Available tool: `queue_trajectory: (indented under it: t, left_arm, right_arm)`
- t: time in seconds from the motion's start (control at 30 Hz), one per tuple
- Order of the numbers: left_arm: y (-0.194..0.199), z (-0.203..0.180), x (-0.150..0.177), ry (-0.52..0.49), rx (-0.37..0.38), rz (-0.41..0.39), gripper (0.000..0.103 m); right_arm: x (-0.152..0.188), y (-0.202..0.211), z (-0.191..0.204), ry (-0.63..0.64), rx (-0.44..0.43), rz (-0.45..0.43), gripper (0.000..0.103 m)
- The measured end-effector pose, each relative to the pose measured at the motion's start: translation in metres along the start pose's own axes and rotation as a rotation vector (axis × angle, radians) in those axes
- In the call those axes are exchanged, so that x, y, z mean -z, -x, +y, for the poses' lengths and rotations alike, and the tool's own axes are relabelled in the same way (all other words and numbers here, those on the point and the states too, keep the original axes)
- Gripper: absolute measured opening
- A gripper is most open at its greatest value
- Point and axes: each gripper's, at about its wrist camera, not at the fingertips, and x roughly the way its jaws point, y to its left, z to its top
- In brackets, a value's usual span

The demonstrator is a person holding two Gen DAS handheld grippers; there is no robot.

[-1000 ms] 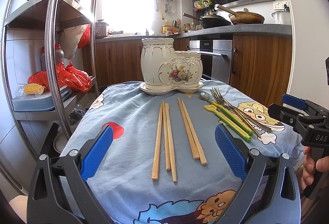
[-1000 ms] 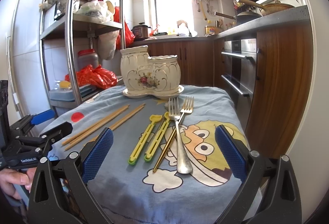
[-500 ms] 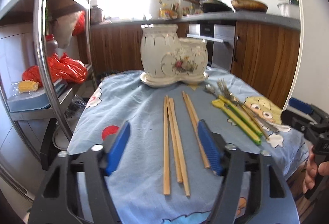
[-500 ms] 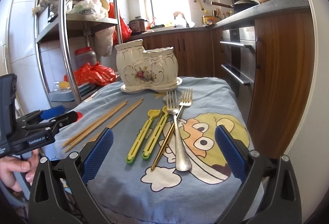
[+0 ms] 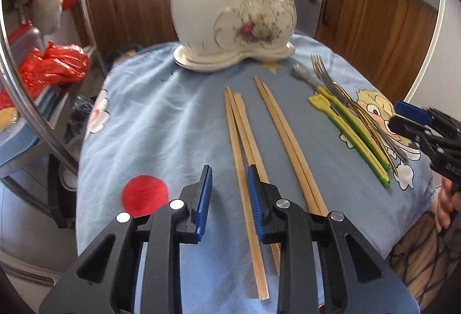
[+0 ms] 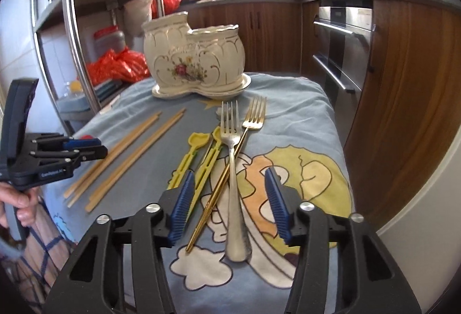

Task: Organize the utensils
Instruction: 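Grasp a wooden chopstick with the left tool while the right tool grasps the silver fork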

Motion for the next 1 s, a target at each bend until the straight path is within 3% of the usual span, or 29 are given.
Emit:
queue_trajectory:
  t: [0.1,0.17,0.43,0.7,0.83,1.0]
  left_arm:
    - [-0.003,0.005,-0.002,0.006,0.019,0.024,0.025]
    - [-0.005,0.007,-0.003,0.009,0.026,0.035,0.025]
    - [-0.011,0.006,-0.013,-0.024,0.033,0.08,0.025]
    - [-0.025,0.002,-0.032,-0.11,0.018,0.161,0.025]
    - [-0.033,0.007,-0.044,-0.113,0.052,0.224,0.025]
    - [-0.041,0.005,-0.057,-0.186,0.062,0.322,0.023]
  right_arm:
    - [-0.006,-0.012,-0.002,0.041,0.006,0.069,0.025]
    - [-0.006,-0.018,-0.004,0.056,0.006,0.105,0.022]
    - [-0.004,-0.03,-0.006,0.074,-0.007,0.17,0.018]
    - [-0.028,-0.05,-0.018,0.104,-0.033,0.266,0.018]
    - [-0.045,-0.064,-0.015,0.166,-0.035,0.339,0.018]
    - [-0.061,-0.082,-0.016,0.211,-0.059,0.428,0.018]
